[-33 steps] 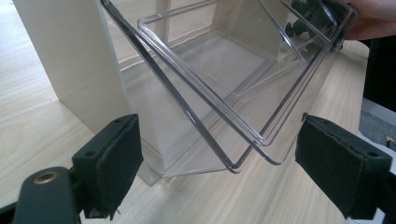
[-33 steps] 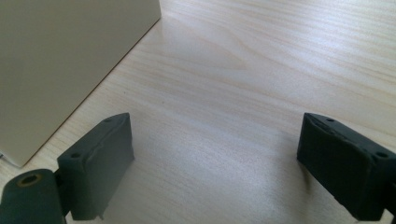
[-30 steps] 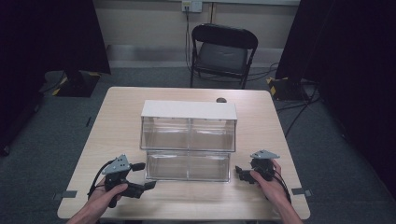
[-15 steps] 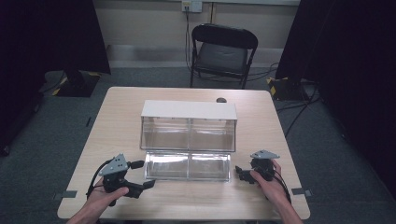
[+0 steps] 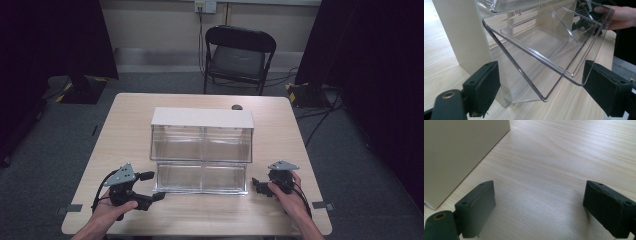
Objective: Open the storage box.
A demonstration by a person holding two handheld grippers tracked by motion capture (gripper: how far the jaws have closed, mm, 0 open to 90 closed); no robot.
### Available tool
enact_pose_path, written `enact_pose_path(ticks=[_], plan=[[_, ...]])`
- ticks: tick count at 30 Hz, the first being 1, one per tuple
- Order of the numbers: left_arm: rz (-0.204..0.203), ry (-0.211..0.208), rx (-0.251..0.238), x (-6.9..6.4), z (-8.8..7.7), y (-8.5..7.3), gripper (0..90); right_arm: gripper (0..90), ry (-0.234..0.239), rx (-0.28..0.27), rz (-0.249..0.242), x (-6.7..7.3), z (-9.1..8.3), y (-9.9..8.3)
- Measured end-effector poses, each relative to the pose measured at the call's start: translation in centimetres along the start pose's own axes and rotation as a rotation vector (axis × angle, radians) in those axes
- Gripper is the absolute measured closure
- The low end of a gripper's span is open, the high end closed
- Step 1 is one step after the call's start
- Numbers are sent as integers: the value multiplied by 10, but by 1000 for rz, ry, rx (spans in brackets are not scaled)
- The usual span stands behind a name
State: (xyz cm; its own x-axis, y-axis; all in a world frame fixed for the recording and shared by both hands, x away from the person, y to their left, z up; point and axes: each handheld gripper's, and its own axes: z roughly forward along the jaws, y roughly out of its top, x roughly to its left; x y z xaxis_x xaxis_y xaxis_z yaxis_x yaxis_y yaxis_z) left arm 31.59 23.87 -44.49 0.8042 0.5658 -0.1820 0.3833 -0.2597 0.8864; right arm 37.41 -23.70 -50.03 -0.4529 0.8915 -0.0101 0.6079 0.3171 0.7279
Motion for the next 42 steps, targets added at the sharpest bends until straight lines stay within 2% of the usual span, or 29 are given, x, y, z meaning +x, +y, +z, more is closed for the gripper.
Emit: enact_pose_path(ticks=[6,11,12,13,23,25,42], plan=[[14,1,-1,0,-1,2,148,98,1,-1,-3,0,0,0],[11,-1,-4,-1,-1,2,147,97,0,-1,-6,0,1,0],[23,8,-5,0,-2,3,148,96,0,-1,-6,0,1,0],[9,8,-11,-1,-2,4,153,96,0,-1,-6,0,1,0],[-3,21,-34,1,-3,7,151,92,2,0,-8,0,1,1],[5,25,-33,2,-4,7,151,92,1,0,-8,0,1,1],[-5,25,-57,2,-4,13,150,89,5,0,-9,-1,1,1]])
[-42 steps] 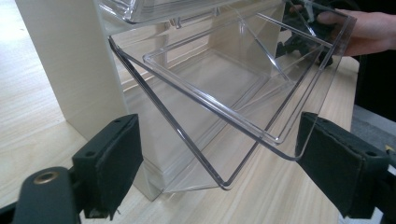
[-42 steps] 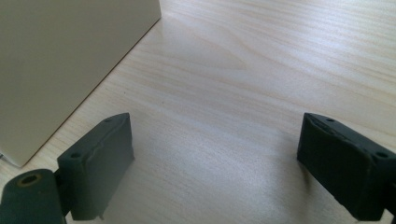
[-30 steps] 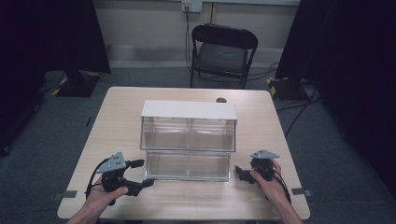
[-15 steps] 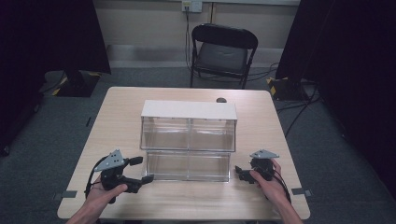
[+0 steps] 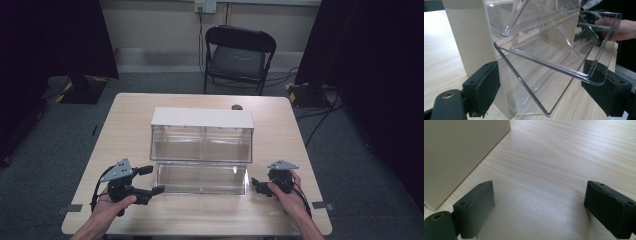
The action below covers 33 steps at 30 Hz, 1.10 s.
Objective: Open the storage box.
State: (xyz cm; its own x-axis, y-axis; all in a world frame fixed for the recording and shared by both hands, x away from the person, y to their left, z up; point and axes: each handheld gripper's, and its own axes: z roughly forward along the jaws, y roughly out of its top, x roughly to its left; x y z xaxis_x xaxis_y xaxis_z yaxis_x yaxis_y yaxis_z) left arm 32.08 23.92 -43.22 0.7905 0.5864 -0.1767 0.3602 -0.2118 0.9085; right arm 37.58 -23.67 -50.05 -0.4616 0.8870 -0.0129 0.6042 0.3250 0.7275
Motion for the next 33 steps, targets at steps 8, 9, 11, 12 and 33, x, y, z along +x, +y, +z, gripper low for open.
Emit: enact_pose_path(ticks=[8,9,11,12,33], plan=[[0,9,-17,1,0,4,150,85,0,2,0,0,0,0],[-2,10,-19,1,1,4,150,84,-1,4,1,0,0,0],[6,8,-10,2,1,5,151,81,1,3,0,0,1,1],[1,10,-15,1,1,6,150,80,1,3,-1,0,1,1],[14,27,-23,4,6,19,154,72,4,3,0,0,2,1]])
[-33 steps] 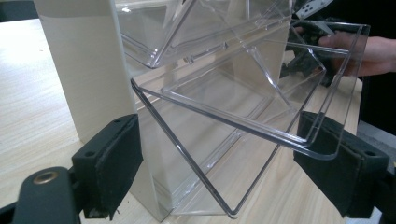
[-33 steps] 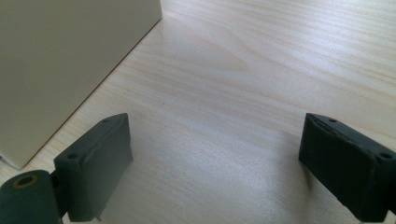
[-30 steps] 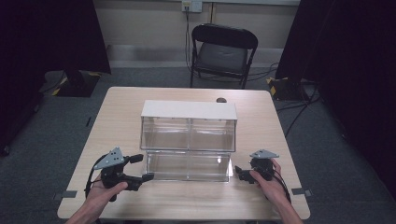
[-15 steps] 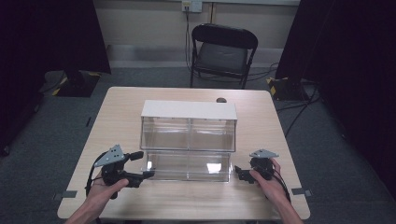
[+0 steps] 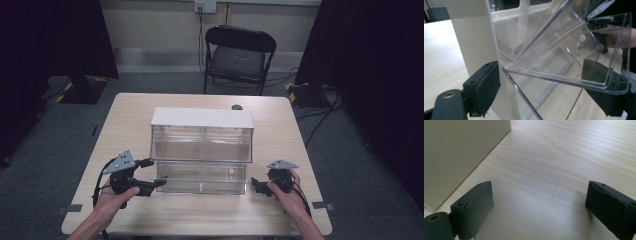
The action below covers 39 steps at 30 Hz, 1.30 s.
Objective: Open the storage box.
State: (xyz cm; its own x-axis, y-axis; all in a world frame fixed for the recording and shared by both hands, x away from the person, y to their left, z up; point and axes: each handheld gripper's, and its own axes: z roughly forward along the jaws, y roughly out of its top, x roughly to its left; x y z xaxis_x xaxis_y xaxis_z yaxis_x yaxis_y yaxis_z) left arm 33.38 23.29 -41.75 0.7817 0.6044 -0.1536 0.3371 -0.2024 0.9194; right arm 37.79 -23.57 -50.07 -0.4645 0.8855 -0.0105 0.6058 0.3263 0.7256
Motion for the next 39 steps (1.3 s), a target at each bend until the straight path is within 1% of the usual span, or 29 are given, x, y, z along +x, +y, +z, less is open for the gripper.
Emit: enact_pose_path(ticks=[3,4,5,6,9,15,17,18,19,20,22,27,28,29,30,32,35,39], plan=[[4,2,7,0,1,1,149,71,0,0,2,0,0,0],[-6,5,4,0,1,1,149,71,0,1,2,0,0,0],[-6,5,4,0,1,1,152,71,0,1,2,0,0,0],[4,13,-1,0,1,3,152,71,-1,1,1,0,0,0],[6,13,3,0,1,4,150,71,-1,1,0,0,0,0],[5,21,-16,2,1,9,151,71,-1,1,-2,0,0,0],[9,24,-12,2,1,11,150,71,-2,-1,-5,0,0,0],[3,27,-18,1,3,12,150,70,-1,2,0,0,0,0],[3,27,-18,1,3,12,144,70,-1,2,0,0,0,0],[14,32,-4,2,4,13,138,69,-1,3,1,0,0,0],[5,26,-16,3,4,13,138,69,-1,3,1,0,0,0],[4,31,-9,4,4,14,146,68,0,3,-1,0,0,0],[-8,41,-12,4,5,14,147,68,0,3,-1,0,0,0],[-8,41,-12,4,5,14,146,68,0,3,-1,0,0,0],[-4,52,-12,4,5,14,144,67,0,4,0,0,0,0],[4,55,-8,5,6,17,149,66,0,3,-2,0,1,0],[-4,55,-16,5,6,19,147,66,-1,4,-1,0,1,0],[-1,51,-5,5,8,22,132,65,-1,4,-2,0,1,0]])
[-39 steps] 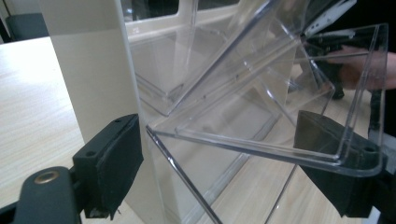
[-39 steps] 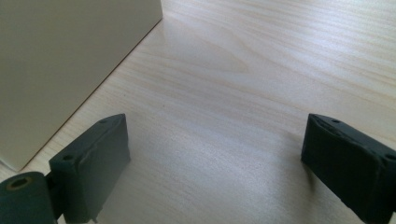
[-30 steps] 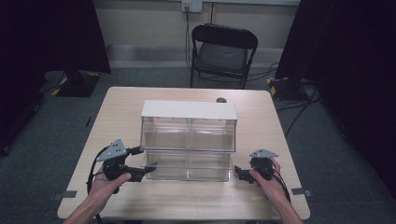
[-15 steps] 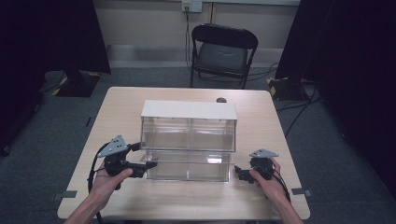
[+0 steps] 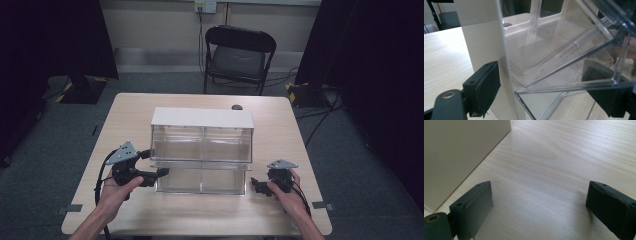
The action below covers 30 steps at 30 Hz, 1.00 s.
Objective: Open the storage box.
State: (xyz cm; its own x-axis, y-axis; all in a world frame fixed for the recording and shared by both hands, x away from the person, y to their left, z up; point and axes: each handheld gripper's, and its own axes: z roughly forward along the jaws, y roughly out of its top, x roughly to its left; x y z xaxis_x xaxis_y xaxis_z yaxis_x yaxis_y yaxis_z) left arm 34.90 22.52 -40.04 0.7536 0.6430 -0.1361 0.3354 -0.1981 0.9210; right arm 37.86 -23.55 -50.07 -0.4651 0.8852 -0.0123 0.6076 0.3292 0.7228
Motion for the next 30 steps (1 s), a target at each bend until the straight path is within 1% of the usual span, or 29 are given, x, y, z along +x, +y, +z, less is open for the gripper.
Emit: enact_pose_path(ticks=[1,6,10,12,13,16,17,20,22,23,25,26,28,29,30], plan=[[17,2,4,1,1,1,125,65,0,0,0,0,0,0],[14,0,10,1,1,2,117,65,0,0,0,0,0,0],[28,0,13,1,1,4,104,63,0,1,-1,0,0,0],[21,4,20,0,3,5,82,59,2,2,-3,0,0,0],[26,3,19,0,4,6,67,57,1,4,0,0,0,0],[24,0,17,-1,6,6,28,56,1,4,0,0,1,1],[19,0,15,-1,7,7,22,56,1,4,0,0,1,1],[22,3,17,-2,8,8,9,56,1,4,0,0,1,1],[24,4,23,-2,8,11,0,56,1,4,0,0,1,1],[33,5,26,-3,8,12,0,55,1,5,0,0,1,1],[33,6,32,-3,7,13,0,55,1,4,0,0,1,1],[26,0,20,-3,7,14,0,55,1,4,0,0,1,1],[26,-5,15,-3,6,14,0,55,1,4,0,0,1,1],[18,-13,6,-3,5,14,0,54,1,4,0,0,1,1],[16,-12,4,-3,5,14,0,54,1,4,0,0,1,1]])
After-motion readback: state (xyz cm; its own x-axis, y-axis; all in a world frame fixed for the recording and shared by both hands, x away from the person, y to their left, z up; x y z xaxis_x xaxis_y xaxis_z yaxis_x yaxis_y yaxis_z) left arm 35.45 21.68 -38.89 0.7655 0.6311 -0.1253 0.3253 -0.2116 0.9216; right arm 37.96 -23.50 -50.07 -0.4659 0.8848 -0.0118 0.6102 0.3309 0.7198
